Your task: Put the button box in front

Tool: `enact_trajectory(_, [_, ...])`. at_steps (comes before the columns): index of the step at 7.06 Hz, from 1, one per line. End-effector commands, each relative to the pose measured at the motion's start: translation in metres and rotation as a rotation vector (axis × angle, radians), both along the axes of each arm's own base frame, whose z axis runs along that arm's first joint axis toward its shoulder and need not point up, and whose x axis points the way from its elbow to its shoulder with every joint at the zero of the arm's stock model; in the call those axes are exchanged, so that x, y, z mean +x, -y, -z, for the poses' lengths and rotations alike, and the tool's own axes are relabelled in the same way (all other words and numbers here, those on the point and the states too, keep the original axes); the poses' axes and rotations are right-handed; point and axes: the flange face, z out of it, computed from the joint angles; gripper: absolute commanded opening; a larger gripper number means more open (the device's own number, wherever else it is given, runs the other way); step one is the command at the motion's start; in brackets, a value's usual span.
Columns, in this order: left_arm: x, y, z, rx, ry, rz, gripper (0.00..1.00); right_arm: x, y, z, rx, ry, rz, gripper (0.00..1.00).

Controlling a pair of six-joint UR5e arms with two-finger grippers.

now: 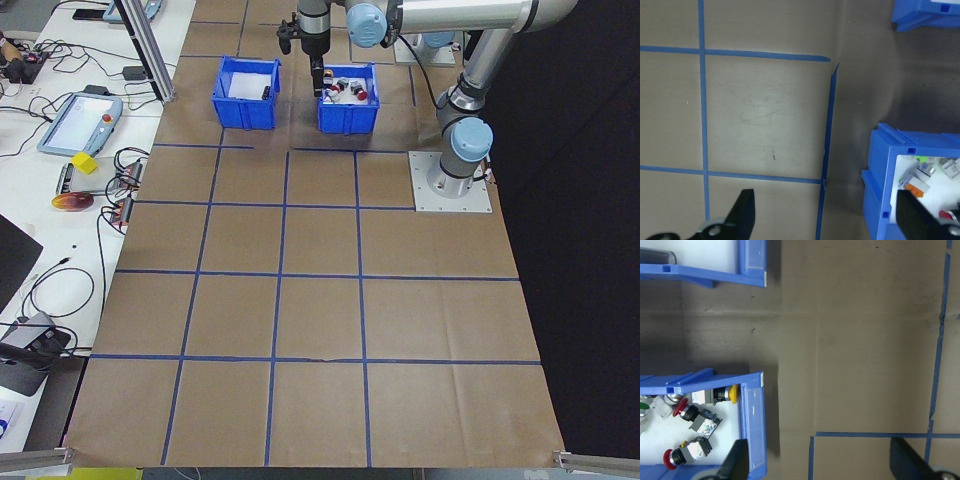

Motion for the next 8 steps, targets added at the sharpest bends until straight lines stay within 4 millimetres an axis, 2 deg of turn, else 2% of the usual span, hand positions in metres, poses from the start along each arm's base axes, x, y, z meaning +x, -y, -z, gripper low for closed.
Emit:
enact_trajectory(1, [0.000,0.000,0.001,0.002,0.000,0.000,0.99,-0.001,0.000,0.000,0.000,0.000,0.001,1.00])
enact_trajectory(5, [0.000,-0.002,-0.001,-0.004,0.000,0.000,0.99,-0.001,0.001,-0.007,-0.011,-0.008,-0.002,1.00])
enact_trajectory(6, [0.000,-0.004,-0.001,-0.003,0.000,0.000,0.99,-0.001,0.007,-0.001,-0.004,-0.018,-0.055,1.00])
enact_trajectory(8, [-0.001,-0.001,0.007,0.015,-0.008,-0.067,0.99,0.003,0.039,0.013,0.007,-0.014,-0.255,1.00])
